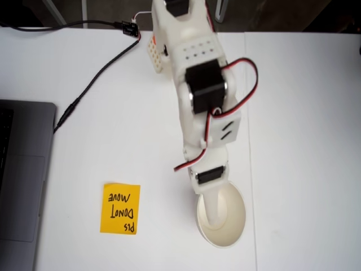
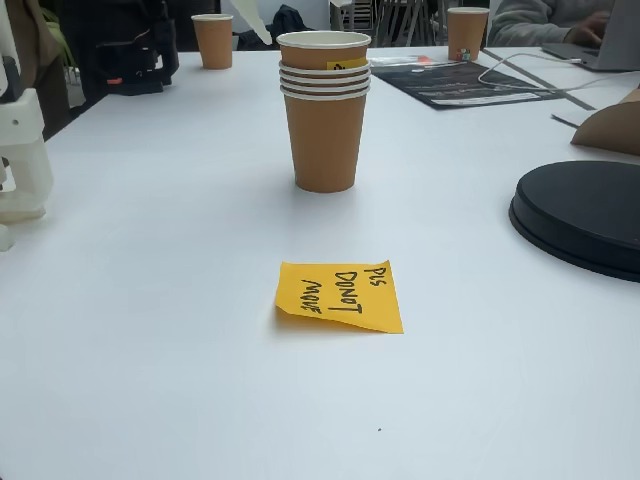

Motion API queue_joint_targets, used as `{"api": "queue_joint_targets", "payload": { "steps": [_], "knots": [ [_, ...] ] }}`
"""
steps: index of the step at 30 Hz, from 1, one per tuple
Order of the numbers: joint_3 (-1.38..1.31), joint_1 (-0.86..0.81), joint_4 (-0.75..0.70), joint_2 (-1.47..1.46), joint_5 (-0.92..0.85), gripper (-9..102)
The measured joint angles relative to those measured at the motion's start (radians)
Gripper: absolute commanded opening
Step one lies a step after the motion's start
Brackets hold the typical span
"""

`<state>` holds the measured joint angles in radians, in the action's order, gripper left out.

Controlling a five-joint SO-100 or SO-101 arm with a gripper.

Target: Pickup cup and make a pile of cup.

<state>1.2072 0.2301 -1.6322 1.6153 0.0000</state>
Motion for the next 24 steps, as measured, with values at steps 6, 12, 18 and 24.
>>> {"api": "queue_joint_targets", "payload": {
  "steps": [6,12,18,24],
  "knots": [
    [0.095,-0.098,0.002,0.115,0.008,33],
    [0.212,-0.137,0.067,0.230,0.005,33],
    [0.347,-0.153,0.156,0.339,0.002,33],
    [0.463,-0.170,0.224,0.439,0.000,33]
  ]
}}
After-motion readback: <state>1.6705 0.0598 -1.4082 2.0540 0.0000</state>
